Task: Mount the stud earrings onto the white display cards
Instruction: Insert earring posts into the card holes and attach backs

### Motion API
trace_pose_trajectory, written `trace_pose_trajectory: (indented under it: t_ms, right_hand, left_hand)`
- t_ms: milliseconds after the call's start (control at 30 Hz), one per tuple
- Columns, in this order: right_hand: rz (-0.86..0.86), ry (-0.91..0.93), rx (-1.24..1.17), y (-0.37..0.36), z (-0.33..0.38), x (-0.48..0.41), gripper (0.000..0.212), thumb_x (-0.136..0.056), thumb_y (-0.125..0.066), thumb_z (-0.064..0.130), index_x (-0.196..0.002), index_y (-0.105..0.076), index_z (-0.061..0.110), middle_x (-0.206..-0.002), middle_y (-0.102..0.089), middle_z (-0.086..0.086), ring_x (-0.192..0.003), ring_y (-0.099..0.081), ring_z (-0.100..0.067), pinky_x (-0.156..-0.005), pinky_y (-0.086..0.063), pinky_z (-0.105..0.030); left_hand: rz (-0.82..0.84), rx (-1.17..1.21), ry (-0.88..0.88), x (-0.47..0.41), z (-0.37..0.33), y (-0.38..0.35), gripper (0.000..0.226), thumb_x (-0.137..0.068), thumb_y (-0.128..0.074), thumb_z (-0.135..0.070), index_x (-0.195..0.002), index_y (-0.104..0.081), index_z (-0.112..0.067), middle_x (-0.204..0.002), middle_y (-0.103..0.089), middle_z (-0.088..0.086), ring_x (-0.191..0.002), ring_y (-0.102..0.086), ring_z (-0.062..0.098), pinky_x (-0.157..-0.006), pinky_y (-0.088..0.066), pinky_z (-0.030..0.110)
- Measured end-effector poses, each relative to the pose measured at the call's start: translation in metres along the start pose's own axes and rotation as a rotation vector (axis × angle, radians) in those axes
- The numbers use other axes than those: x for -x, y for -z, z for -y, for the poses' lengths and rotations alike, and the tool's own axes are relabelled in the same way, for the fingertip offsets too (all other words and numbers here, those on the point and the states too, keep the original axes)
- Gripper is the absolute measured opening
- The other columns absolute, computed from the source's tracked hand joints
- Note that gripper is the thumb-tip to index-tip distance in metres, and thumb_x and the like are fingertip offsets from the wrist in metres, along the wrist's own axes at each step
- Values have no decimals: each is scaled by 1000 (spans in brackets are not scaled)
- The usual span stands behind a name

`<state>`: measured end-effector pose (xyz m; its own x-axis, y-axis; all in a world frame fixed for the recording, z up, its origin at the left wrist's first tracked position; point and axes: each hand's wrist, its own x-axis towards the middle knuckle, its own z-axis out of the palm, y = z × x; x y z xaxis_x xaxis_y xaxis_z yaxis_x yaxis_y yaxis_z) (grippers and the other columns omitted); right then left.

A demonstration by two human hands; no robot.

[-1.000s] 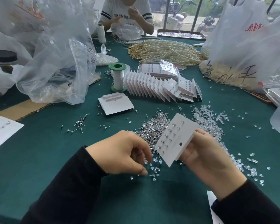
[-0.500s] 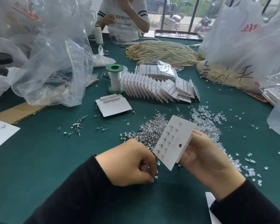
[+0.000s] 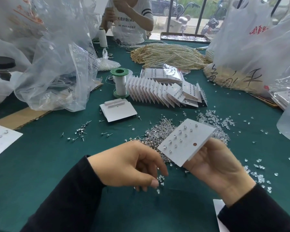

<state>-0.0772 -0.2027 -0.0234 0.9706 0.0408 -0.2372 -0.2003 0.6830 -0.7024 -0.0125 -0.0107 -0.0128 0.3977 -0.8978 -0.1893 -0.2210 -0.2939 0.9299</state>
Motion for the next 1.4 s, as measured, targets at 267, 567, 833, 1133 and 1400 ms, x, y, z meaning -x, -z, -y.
trace_pose_trajectory:
  t_ms: [267, 567, 833, 1133, 1400]
  right_hand:
    - [0, 35, 47, 2, -4, -4, 55, -28, -94, 27, -77, -75, 10, -88, -72, -12, -81, -70, -25, -78, -54, -44]
    - [148, -75, 190, -11, -26, -2, 26, -73, -60, 7, -98, -62, 1, -80, -67, -11, -68, -63, -20, -61, -54, -30]
    - [89, -50, 204, -10, -26, -3, 19, -69, -61, 4, -85, -70, 5, -76, -68, -12, -65, -65, -20, -60, -56, -33]
    - [64, -26, 210, -14, -25, 0, 15, -65, -65, -4, -76, -72, 5, -72, -69, -10, -62, -67, -17, -53, -54, -25]
    - [48, -2, 267, -17, -24, 1, 11, -68, -68, -3, -69, -72, 8, -68, -69, -8, -58, -66, -14, -50, -52, -23]
  left_hand:
    - [-589, 303, -322, -7, 1, 8, 9, -61, -73, -9, -71, -72, -10, -71, -72, 5, -66, -67, 13, -63, -53, 19]
    - [-717, 319, -434, -25, -1, -12, 8, -60, -73, -10, -67, -70, -13, -80, -72, -1, -76, -67, 10, -69, -52, 18]
    - [-730, 327, -333, -23, -1, -10, 13, -60, -71, -13, -73, -72, -10, -76, -74, -1, -71, -69, 9, -63, -52, 17]
    - [-738, 281, -346, -24, 0, -12, 11, -60, -72, -14, -71, -72, -13, -78, -74, -1, -73, -69, 12, -65, -53, 18]
    - [-738, 256, -329, -25, 0, -13, 15, -65, -73, 6, -66, -71, -9, -79, -74, 0, -74, -69, 11, -65, -53, 18]
